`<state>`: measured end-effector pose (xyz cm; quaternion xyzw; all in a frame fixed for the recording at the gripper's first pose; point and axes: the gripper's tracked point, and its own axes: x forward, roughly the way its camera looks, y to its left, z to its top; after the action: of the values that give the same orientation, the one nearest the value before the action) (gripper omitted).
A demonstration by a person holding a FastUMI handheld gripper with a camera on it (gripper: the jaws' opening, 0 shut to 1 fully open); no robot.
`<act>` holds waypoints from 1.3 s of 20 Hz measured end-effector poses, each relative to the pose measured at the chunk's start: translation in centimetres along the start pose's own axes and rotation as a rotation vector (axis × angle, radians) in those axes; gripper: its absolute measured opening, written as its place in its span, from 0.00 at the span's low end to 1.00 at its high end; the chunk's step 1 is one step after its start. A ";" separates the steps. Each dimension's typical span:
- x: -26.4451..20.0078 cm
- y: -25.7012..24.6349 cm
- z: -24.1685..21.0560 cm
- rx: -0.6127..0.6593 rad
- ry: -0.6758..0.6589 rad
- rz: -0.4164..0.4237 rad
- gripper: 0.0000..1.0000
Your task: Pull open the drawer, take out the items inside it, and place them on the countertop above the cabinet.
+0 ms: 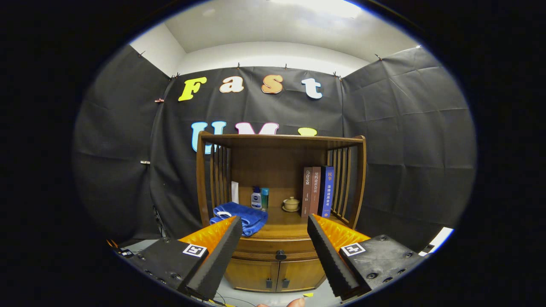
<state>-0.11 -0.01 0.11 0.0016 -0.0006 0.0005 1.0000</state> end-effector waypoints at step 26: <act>13.4 -1.9 -15.9 0.041 0.093 -0.004 0.99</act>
<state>13.27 -1.82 -15.79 0.0219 0.0458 -0.0013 0.9987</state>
